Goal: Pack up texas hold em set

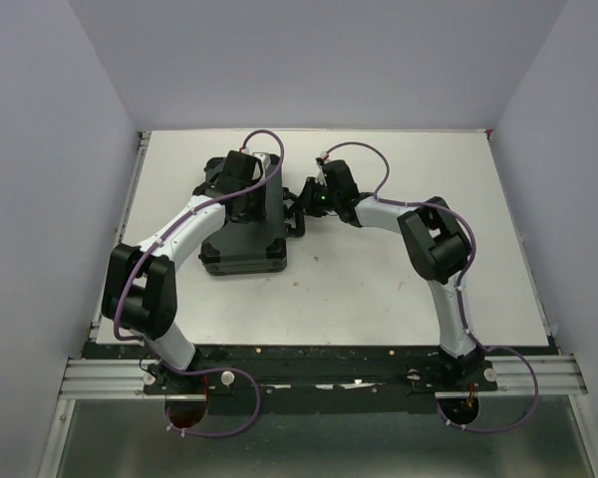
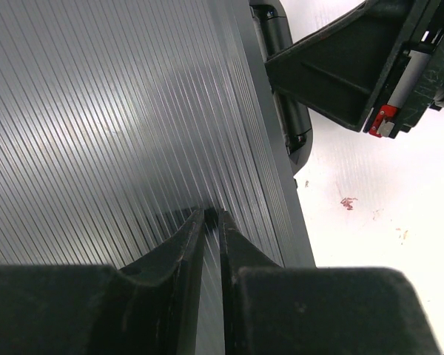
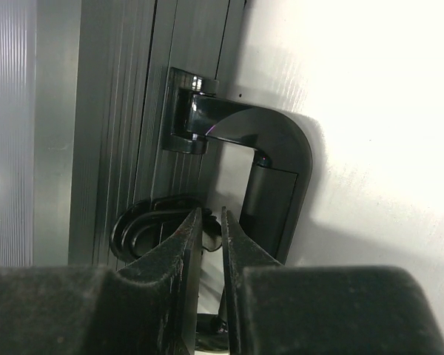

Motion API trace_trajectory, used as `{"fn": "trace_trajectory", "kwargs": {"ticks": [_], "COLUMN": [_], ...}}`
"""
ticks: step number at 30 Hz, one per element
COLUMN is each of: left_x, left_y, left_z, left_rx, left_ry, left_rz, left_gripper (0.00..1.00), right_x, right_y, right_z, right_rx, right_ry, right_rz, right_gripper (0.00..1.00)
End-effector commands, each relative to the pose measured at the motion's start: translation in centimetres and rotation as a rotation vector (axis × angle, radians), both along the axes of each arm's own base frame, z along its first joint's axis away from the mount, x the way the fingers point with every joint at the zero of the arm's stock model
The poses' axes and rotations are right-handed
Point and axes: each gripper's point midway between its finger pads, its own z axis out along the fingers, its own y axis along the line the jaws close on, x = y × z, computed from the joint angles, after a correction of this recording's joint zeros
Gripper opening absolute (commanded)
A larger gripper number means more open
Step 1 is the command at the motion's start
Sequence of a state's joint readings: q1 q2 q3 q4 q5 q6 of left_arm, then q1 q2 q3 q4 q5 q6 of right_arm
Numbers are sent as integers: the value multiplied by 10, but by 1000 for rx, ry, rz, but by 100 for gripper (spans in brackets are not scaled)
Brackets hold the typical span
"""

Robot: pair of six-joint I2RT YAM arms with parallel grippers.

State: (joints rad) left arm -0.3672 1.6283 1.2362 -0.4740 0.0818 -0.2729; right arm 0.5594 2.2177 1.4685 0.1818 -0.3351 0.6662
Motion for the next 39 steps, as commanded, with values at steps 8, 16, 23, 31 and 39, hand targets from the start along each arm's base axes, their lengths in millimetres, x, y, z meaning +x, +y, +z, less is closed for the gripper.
{"fn": "trace_trajectory", "kwargs": {"ticks": [8, 16, 23, 31, 39], "left_x": [-3, -4, -3, -3, 3], "left_y": [5, 5, 4, 0, 62], "left_z": [-10, -14, -16, -5, 59], "left_rx": [38, 45, 41, 10, -56], "left_ry": [37, 50, 54, 24, -140], "left_rz": [1, 1, -2, -8, 122], "left_gripper": [21, 21, 21, 22, 68], "right_x": [-44, -74, -98, -107, -86], "right_y": [20, 29, 44, 45, 18], "right_z": [-52, -60, -63, -56, -44], "right_rx": [-77, -100, -83, -86, -237], "right_ry": [124, 184, 255, 218, 85], "right_rz": [26, -20, -22, -101, -169], "right_gripper": [22, 20, 17, 17, 21]}}
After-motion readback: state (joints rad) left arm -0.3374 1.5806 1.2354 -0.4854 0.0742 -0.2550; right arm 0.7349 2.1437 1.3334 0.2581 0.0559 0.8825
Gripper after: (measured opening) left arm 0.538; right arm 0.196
